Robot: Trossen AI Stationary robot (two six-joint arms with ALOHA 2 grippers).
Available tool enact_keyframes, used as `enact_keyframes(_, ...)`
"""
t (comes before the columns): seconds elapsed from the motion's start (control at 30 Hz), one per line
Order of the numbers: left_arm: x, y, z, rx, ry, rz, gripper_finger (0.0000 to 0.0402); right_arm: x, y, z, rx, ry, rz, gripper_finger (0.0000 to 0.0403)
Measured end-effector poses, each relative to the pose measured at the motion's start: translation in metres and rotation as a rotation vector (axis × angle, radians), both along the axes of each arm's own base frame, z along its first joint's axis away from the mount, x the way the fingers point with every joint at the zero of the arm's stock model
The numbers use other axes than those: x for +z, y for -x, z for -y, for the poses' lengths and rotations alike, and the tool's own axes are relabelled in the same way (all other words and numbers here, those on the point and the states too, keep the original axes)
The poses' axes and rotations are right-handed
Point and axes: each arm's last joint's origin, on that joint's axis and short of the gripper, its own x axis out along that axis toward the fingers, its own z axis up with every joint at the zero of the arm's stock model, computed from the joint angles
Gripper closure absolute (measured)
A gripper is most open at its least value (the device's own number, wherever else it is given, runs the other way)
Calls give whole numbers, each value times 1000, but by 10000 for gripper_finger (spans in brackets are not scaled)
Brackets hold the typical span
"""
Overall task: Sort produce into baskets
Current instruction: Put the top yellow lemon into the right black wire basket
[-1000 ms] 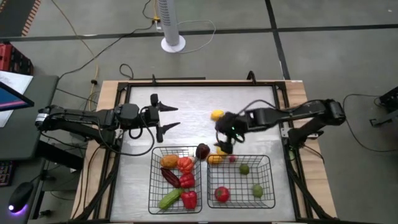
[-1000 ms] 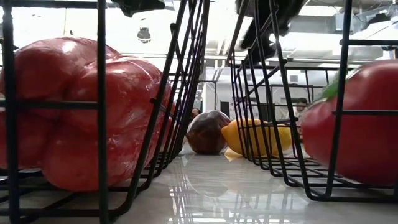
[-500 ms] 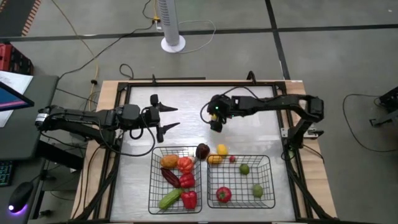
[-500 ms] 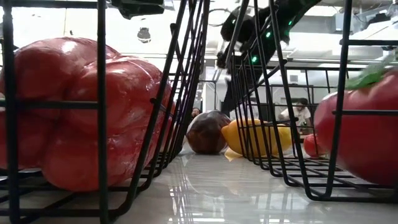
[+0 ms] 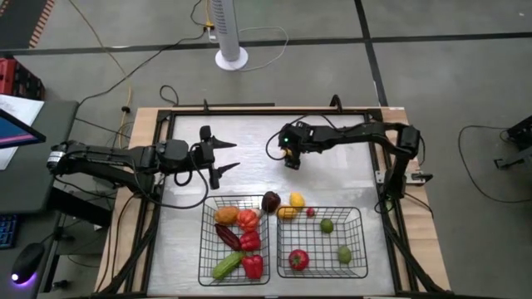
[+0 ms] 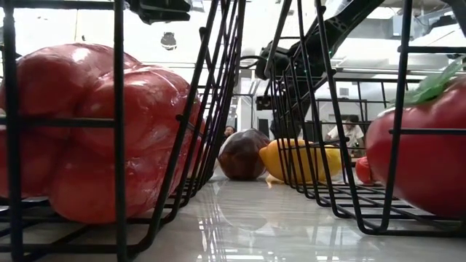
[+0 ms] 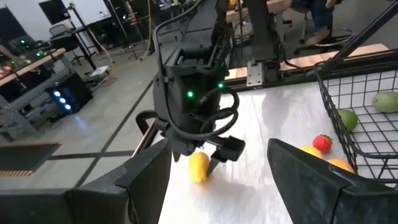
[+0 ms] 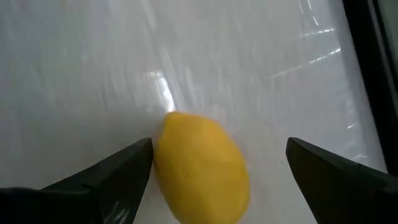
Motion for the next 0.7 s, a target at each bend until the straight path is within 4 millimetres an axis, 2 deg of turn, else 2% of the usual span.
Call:
enact_keyframes(0.13, 0, 0, 0, 2, 0, 0, 148, -1, 3, 1, -5, -5, -27, 28)
enact_keyframes(0.43, 0, 0, 0, 9, 0, 1, 148, -2, 10, 11, -41, -22, -55, 122)
enact_keyframes(0.7, 0, 0, -1, 22, -5, 1, 148, 2, 12, 8, -44, -2, -74, 142)
